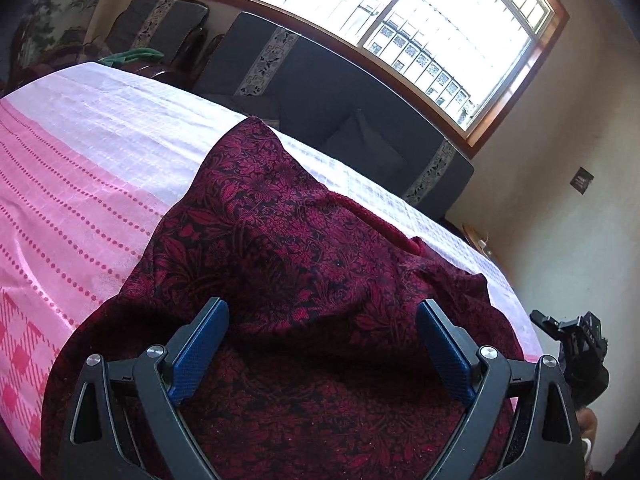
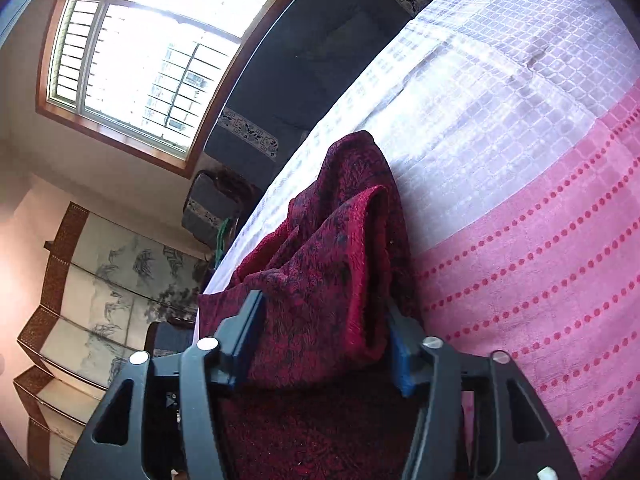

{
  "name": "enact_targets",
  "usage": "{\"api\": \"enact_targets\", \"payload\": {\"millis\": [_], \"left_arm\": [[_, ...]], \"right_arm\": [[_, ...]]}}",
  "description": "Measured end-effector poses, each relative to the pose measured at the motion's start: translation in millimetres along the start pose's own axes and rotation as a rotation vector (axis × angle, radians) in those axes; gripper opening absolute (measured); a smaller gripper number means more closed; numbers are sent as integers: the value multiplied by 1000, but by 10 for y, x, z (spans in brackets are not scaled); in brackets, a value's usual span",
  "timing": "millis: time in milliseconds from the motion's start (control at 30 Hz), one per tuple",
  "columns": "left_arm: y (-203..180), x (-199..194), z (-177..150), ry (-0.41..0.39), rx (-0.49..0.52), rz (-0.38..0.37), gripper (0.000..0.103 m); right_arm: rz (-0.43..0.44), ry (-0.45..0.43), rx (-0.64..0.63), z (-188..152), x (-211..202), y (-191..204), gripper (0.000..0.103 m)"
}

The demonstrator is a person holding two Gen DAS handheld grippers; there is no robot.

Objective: Fold small clothes

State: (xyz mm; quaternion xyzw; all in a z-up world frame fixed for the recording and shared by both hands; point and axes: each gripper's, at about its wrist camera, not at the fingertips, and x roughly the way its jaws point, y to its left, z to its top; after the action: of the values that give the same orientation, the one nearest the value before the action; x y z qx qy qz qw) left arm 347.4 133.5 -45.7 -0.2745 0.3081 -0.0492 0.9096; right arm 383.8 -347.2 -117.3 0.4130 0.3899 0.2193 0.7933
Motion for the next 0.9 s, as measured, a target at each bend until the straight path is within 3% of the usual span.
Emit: {"api": "enact_targets", "payload": {"millis": [33, 67, 100, 133, 167, 267, 300, 367, 400, 467, 567, 600, 733, 900], "left_arm": [[0, 4, -2, 2, 1, 2, 94], [0, 4, -3, 3, 1, 3, 94], [-3, 6, 0, 3, 0, 5, 94], [-11, 17, 9, 4, 0, 7, 94], [-16, 21, 6, 4, -1, 9, 94], [-20, 8, 1, -6, -8, 19, 94], [-20, -2, -1, -12, -11, 21, 94], [-20, -6, -11, -14, -17, 20, 94], [-26, -3, -13, -12, -17, 23, 94], [-43, -2, -20, -12, -12, 29, 94], [-82, -2, -27, -9, -1, 33, 94], [-89, -1, -28, -7, 3, 35, 94], [-99, 17, -17, -3, 2, 37, 94], [-58, -100, 31, -25, -32, -8, 94]], "right_arm": [[1, -2, -2, 44, 7, 11, 74], [-14, -1, -16, 82, 25, 46, 67], [-41, 12, -36, 113, 71, 85, 53], [-69, 41, -43, 153, 145, 100, 15], [-78, 59, -25, 184, 225, 100, 11], [-30, 100, -7, 197, 441, 286, 10], [61, 106, -1, 199, 442, 414, 10], [329, 63, -22, 193, 286, 787, 9], [362, 19, -102, 203, 193, 966, 9], [324, -14, -151, 277, 206, 958, 8], [73, 16, -84, 416, 437, 409, 9], [43, 33, -49, 415, 468, 218, 9], [-10, 50, -33, 347, 497, -123, 9], [-24, 59, -47, 305, 554, -174, 9]]}}
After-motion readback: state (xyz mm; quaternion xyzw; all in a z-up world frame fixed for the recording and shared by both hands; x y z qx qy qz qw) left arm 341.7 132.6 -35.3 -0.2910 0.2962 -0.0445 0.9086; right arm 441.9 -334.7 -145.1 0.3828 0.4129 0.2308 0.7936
